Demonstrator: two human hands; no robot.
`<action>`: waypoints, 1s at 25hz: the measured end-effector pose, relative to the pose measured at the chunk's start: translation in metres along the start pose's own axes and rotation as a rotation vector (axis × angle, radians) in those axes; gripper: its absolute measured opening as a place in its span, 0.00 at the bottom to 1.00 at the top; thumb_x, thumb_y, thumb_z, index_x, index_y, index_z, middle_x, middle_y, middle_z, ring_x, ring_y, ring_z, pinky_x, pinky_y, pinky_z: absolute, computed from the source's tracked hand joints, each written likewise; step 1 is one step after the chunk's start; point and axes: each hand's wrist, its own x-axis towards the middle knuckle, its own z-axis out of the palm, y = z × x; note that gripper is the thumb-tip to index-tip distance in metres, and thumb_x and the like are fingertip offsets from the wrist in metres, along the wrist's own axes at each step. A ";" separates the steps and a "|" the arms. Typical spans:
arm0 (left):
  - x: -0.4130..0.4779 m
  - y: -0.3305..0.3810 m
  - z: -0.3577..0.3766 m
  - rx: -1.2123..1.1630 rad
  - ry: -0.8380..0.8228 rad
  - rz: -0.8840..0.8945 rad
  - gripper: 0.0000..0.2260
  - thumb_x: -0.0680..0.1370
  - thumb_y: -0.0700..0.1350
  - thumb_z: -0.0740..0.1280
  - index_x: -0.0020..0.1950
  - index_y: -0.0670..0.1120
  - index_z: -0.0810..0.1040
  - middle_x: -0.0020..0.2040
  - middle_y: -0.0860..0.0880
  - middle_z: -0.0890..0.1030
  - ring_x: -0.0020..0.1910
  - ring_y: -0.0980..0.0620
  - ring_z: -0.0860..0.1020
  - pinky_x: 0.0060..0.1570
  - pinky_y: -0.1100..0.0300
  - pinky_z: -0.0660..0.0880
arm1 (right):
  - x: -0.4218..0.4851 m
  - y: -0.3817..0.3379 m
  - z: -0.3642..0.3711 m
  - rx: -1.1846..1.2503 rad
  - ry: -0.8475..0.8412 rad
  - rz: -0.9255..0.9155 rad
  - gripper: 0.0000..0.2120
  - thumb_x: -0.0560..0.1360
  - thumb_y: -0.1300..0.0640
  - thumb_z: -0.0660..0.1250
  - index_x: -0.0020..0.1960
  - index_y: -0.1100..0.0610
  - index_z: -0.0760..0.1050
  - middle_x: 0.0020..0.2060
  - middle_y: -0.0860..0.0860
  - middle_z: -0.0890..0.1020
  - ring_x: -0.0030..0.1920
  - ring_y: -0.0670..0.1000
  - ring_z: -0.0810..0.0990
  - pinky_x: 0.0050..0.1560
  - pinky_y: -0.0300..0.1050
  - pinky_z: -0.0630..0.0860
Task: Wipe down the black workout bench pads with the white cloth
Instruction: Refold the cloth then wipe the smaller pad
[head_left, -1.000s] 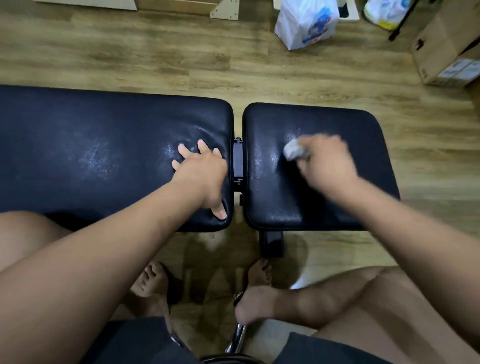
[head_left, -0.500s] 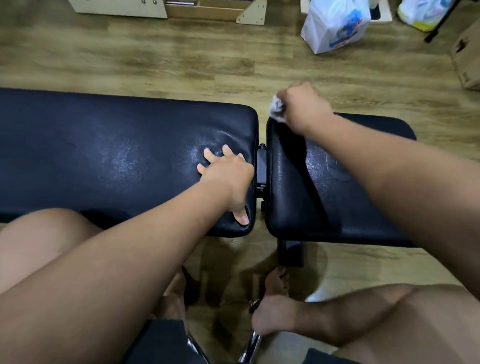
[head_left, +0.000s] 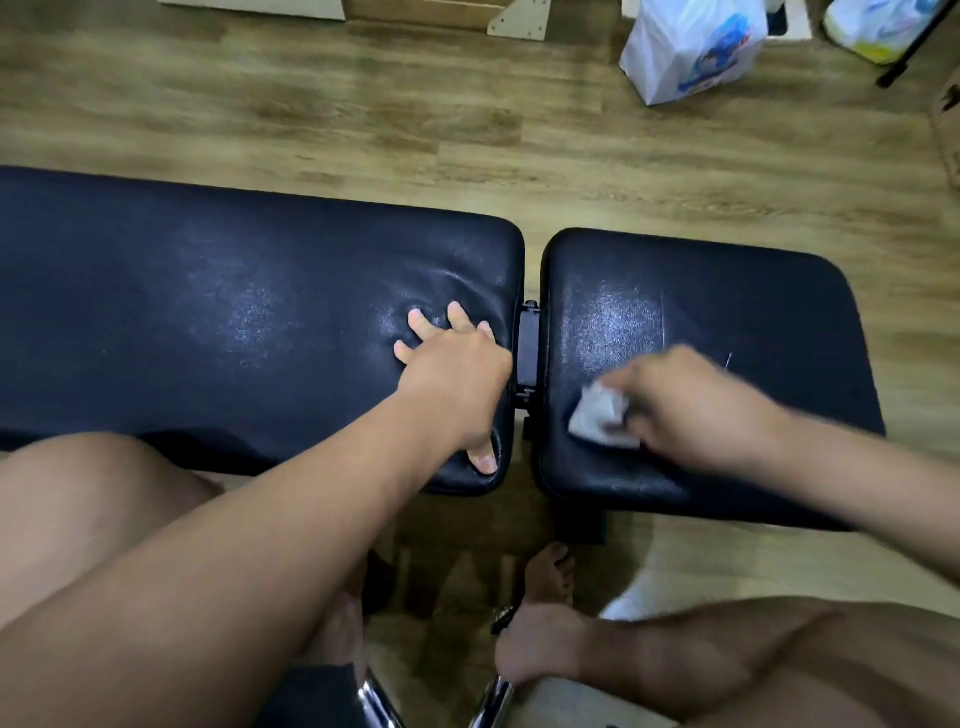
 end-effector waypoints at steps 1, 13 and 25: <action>-0.002 0.001 -0.003 0.002 0.001 0.007 0.64 0.56 0.59 0.83 0.79 0.38 0.48 0.78 0.32 0.47 0.72 0.20 0.50 0.65 0.30 0.66 | 0.030 0.019 -0.013 -0.050 0.059 0.049 0.12 0.69 0.42 0.62 0.42 0.51 0.75 0.40 0.54 0.82 0.43 0.59 0.81 0.44 0.49 0.78; -0.001 -0.003 0.004 -0.016 0.044 0.015 0.66 0.56 0.61 0.82 0.79 0.37 0.46 0.78 0.31 0.45 0.71 0.19 0.51 0.66 0.31 0.65 | -0.054 -0.001 0.014 -0.112 -0.090 0.016 0.11 0.62 0.59 0.68 0.43 0.49 0.77 0.37 0.49 0.81 0.40 0.56 0.81 0.37 0.45 0.75; -0.002 -0.007 0.010 -0.027 0.071 0.033 0.66 0.58 0.64 0.80 0.80 0.41 0.42 0.79 0.34 0.43 0.73 0.22 0.50 0.67 0.34 0.64 | 0.037 0.055 -0.025 -0.220 0.308 0.241 0.09 0.69 0.63 0.65 0.42 0.49 0.77 0.40 0.55 0.77 0.47 0.62 0.79 0.42 0.50 0.72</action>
